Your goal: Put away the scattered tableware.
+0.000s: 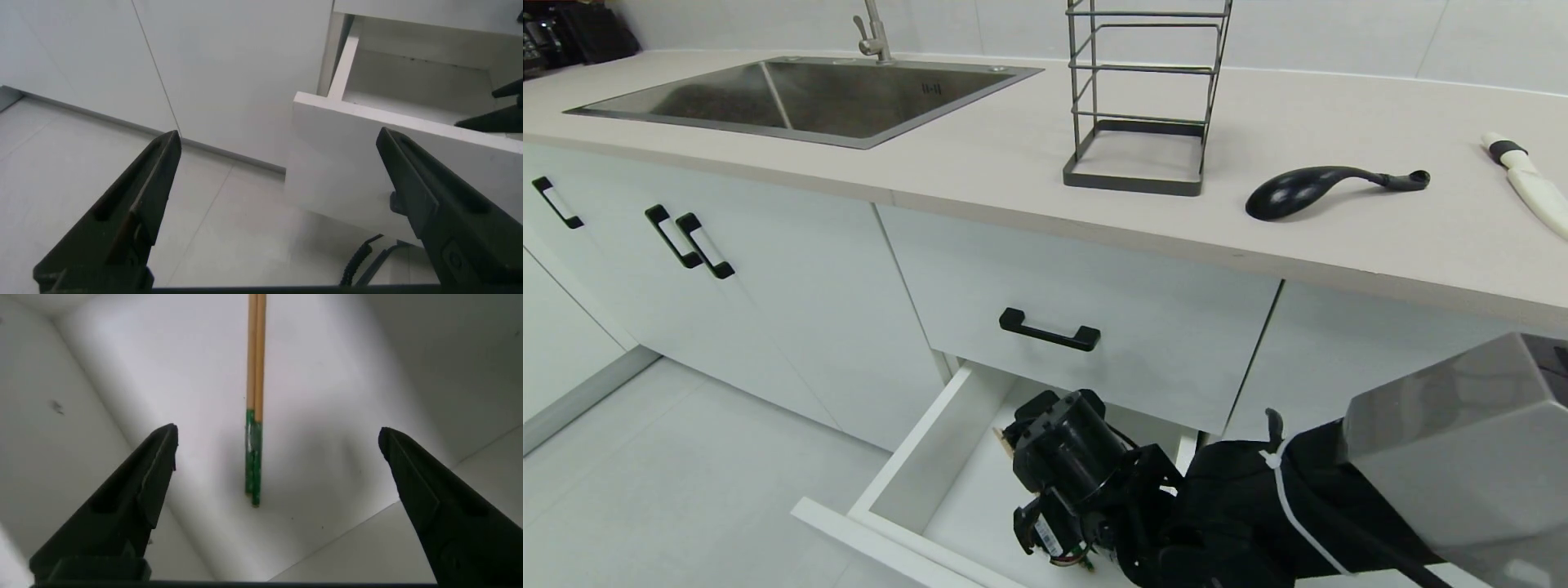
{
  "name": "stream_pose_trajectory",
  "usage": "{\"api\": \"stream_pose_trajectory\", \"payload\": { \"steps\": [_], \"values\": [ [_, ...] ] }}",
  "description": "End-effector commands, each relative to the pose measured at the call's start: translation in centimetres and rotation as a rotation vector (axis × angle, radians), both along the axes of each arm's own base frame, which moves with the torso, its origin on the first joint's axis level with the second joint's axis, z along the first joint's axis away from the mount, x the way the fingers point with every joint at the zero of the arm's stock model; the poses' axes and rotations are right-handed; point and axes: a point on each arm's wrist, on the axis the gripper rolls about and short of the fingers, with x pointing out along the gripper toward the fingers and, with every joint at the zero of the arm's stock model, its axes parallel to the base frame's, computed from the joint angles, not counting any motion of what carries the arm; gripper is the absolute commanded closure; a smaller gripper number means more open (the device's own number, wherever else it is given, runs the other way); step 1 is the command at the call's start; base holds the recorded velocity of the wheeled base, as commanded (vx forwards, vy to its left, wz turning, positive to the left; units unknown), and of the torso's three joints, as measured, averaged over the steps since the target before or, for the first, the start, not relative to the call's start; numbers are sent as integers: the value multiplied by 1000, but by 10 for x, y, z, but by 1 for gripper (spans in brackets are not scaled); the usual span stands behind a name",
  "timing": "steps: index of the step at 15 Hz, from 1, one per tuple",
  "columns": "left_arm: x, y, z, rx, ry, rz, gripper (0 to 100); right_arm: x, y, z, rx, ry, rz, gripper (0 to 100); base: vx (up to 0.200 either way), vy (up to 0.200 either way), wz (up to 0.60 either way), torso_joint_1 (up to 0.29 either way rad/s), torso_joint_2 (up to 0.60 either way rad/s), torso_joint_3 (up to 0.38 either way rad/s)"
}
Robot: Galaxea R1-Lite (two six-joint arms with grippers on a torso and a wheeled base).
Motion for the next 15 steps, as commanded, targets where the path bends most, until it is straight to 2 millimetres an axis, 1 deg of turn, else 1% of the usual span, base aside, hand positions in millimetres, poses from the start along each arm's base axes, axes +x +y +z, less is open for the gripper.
{"api": "stream_pose_trajectory", "payload": {
  "steps": [1, 4, 6, 8, 9, 10, 12, 14, 15],
  "values": [
    [0, 0, 0, 0, -1, 0, 0, -21, -9, 24, 53, -31, 34, 0, 0, 0, 0, 0, 0, 0],
    [0, 0, 0, 0, -1, 0, 0, -34, -23, 30, 71, -47, 50, 0, 0, 0, 0, 0, 0, 0],
    [0, 0, 0, 0, 0, 0, 0, -45, -34, 36, 130, -76, 92, 0, 0, 0, 0, 0, 0, 0],
    [0, 0, 0, 0, 0, 0, 0, -60, -54, 37, 191, -132, 185, 0, 0, 0, 0, 0, 0, 0],
    [0, 0, 0, 0, 0, 0, 0, -63, -59, 38, 202, -141, 215, 0, 0, 0, 0, 0, 0, 0],
    [0, 0, 0, 0, 0, 0, 0, -72, -75, 40, 221, -152, 303, 0, 0, 0, 0, 0, 0, 0],
    [0, 0, 0, 0, 0, 0, 0, -79, -86, 46, 252, -160, 393, 0, 0, 0, 0, 0, 0, 0],
    [0, 0, 0, 0, -1, 0, 0, -86, -103, 56, 279, -183, 420, 0, 0, 0, 0, 0, 0, 0],
    [0, 0, 0, 0, 0, 0, 0, -86, -105, 58, 289, -187, 422, 0, 0, 0, 0, 0, 0, 0]
  ]
}}
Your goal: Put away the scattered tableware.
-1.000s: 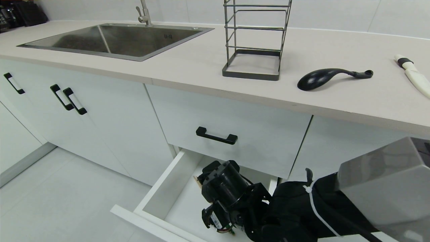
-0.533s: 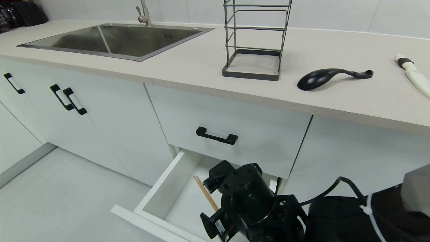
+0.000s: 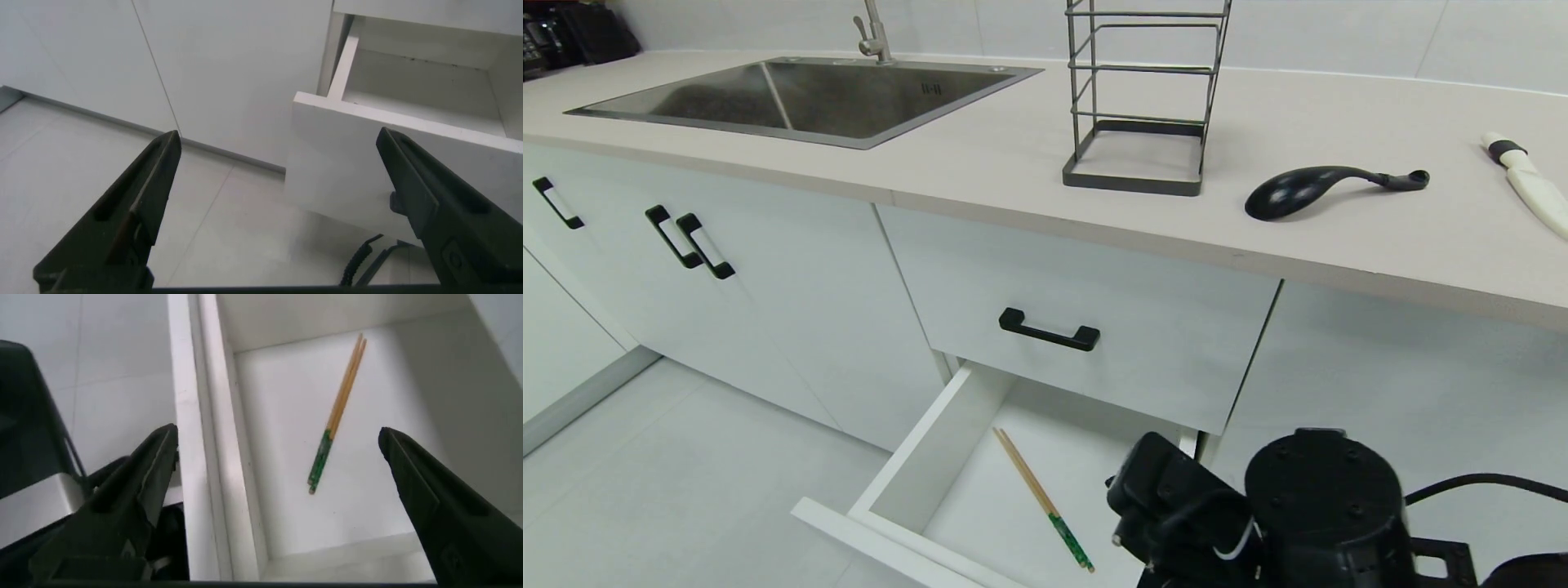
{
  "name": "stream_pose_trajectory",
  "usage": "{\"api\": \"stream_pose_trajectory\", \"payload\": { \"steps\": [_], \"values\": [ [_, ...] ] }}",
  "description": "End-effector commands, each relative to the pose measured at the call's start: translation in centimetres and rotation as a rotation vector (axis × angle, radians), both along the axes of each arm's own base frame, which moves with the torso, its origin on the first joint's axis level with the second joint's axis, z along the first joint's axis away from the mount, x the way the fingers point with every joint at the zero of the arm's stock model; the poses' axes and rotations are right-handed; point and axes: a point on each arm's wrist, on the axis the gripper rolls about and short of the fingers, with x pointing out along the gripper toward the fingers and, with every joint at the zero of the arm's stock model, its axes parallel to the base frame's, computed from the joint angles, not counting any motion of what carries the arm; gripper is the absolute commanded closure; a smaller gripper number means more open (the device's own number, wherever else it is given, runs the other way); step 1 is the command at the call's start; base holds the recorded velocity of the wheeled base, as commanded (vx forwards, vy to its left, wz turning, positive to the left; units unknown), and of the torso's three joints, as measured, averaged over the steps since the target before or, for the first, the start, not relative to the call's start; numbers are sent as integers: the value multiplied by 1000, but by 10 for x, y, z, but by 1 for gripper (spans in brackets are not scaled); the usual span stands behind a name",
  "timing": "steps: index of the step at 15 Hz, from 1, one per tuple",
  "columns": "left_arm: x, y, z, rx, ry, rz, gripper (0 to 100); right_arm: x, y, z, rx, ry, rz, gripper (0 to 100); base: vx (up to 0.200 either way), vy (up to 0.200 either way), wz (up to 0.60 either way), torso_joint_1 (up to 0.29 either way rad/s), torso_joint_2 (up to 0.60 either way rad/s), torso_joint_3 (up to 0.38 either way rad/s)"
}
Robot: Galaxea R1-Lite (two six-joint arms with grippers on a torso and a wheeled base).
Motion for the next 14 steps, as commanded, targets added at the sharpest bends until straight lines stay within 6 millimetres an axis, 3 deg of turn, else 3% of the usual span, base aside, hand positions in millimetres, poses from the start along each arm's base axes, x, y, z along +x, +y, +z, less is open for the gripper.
{"api": "stream_pose_trajectory", "payload": {
  "steps": [1, 4, 8, 10, 14],
  "values": [
    [0, 0, 0, 0, -1, 0, 0, -5, -18, 14, 47, -19, 10, 0, 0, 0, 0, 0, 0, 0],
    [0, 0, 0, 0, 0, 0, 0, 1, -46, 11, 17, -54, 82, 0, 0, 0, 0, 0, 0, 0],
    [0, 0, 0, 0, 0, 0, 0, -13, -87, 11, 28, -64, 105, 0, 0, 0, 0, 0, 0, 0],
    [0, 0, 0, 0, 0, 0, 0, -17, -93, 0, -13, -39, 105, 0, 0, 0, 0, 0, 0, 0],
    [0, 0, 0, 0, 0, 0, 0, -9, -78, -20, -92, 14, 121, 0, 0, 0, 0, 0, 0, 0]
  ]
}}
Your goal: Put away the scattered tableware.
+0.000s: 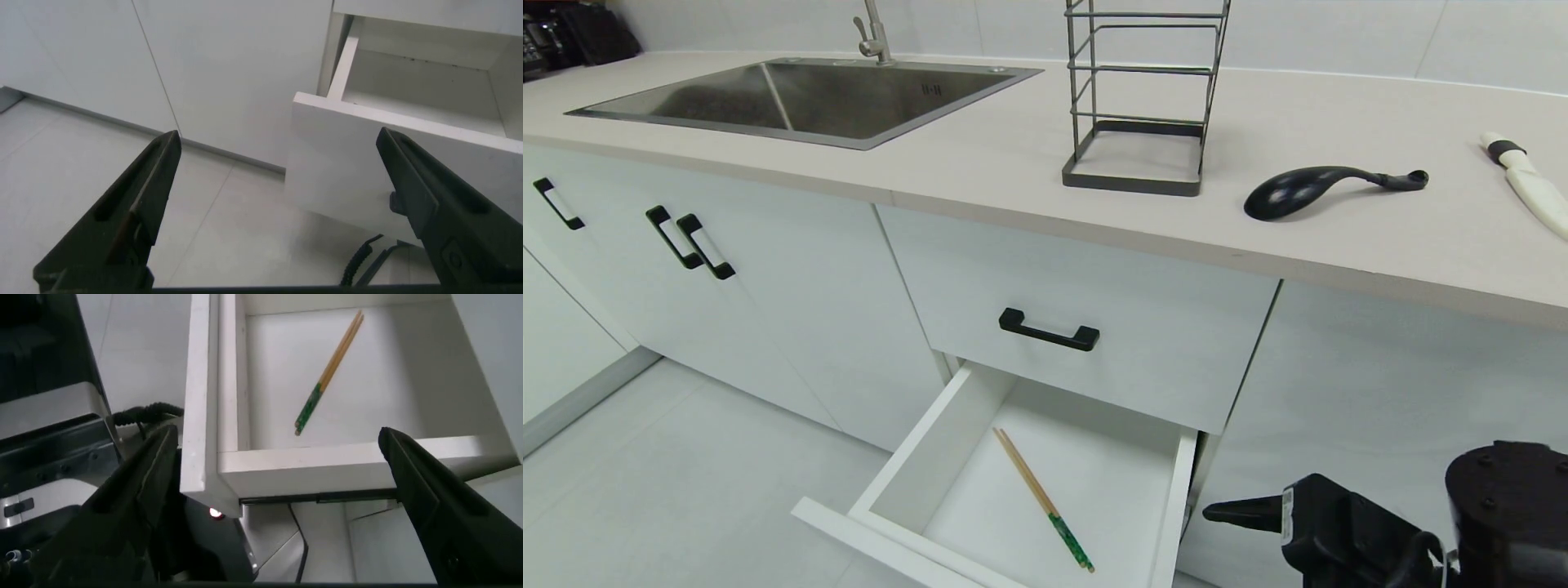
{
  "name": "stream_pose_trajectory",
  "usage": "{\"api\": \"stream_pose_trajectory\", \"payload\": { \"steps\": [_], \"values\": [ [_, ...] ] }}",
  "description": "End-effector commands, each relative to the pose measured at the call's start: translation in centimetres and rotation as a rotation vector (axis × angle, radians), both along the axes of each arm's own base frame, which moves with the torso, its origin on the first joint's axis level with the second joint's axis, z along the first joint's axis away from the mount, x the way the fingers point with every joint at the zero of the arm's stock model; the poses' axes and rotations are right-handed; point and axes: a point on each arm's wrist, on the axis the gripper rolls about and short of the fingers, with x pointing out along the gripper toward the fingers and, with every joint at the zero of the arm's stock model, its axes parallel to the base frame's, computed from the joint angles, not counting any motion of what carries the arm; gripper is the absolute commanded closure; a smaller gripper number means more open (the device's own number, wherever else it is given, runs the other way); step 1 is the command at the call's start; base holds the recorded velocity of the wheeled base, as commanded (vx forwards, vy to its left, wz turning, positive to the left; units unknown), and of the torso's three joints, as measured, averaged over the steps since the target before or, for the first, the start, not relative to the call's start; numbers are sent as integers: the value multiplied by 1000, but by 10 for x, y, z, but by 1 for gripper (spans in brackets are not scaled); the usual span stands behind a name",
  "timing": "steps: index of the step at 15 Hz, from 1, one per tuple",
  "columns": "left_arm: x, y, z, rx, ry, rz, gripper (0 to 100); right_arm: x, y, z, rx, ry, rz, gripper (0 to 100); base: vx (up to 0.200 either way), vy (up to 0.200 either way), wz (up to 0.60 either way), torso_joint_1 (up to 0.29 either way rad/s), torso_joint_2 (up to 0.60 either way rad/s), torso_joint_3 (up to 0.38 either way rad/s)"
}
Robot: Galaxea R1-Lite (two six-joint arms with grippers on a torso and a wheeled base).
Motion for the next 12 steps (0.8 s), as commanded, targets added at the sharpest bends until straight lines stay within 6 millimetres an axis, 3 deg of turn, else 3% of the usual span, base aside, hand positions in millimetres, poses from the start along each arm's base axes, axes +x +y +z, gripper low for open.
{"api": "stream_pose_trajectory", "payload": {
  "steps": [1, 12],
  "values": [
    [0, 0, 0, 0, -2, 0, 0, 3, 11, -14, -49, 32, 22, 0, 0, 0, 0, 0, 0, 0],
    [0, 0, 0, 0, 0, 0, 0, 4, 19, -19, -86, 10, 58, 0, 0, 0, 0, 0, 0, 0]
  ]
}}
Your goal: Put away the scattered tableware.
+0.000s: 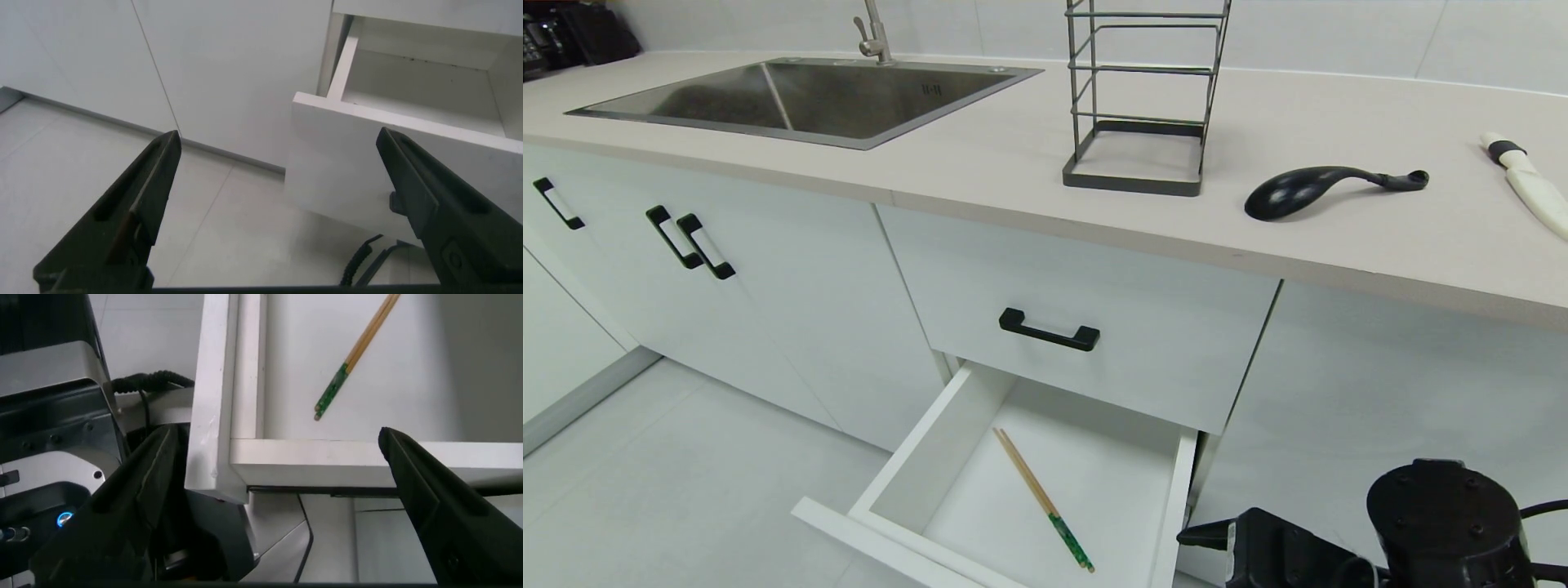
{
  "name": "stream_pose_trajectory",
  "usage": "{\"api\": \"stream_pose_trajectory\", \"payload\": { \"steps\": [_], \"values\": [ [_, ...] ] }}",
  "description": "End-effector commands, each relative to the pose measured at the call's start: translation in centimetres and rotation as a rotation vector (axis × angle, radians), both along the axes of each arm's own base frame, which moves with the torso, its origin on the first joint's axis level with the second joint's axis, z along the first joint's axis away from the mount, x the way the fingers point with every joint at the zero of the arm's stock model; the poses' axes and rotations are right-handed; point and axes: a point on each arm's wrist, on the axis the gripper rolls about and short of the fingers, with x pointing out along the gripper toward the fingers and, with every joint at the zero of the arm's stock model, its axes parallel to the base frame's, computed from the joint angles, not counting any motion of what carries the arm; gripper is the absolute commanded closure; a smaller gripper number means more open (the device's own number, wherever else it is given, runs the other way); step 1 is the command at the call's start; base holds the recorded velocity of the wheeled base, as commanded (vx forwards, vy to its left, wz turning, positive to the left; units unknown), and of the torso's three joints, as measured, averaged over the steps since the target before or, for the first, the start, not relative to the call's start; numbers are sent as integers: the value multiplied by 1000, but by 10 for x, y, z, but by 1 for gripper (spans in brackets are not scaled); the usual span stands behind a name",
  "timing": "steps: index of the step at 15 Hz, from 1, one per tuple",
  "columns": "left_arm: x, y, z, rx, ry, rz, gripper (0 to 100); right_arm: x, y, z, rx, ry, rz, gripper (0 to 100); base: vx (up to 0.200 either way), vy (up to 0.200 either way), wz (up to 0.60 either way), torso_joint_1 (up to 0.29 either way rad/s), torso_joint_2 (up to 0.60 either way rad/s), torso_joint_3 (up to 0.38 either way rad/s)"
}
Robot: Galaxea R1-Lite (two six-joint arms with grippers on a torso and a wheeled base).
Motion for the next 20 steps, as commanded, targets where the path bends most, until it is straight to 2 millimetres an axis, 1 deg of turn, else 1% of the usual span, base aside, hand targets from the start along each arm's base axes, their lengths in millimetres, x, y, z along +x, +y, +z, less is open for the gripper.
{"api": "stream_pose_trajectory", "payload": {
  "steps": [1, 7, 11, 18, 20],
  "values": [
    [0, 0, 0, 0, 0, 0, 0, 0, 1, -1, -4, 3, 0, 0, 0, 0, 0, 0, 0, 0],
    [0, 0, 0, 0, -2, 0, 0, 1, 1, -2, -5, 4, 2, 0, 0, 0, 0, 63, -102, -25],
    [0, 0, 0, 0, 0, 0, 0, 1, 1, -2, -6, 5, 3, 0, 0, 0, 0, 183, -110, -113],
    [0, 0, 0, 0, -2, 0, 0, 3, 5, -5, -14, 13, 7, 0, 0, 0, 0, 236, -542, -222],
    [0, 0, 0, 0, 0, 0, 0, 5, 8, -5, -13, 15, 11, 0, 0, 0, 0, 95, -461, -217]
  ]
}}
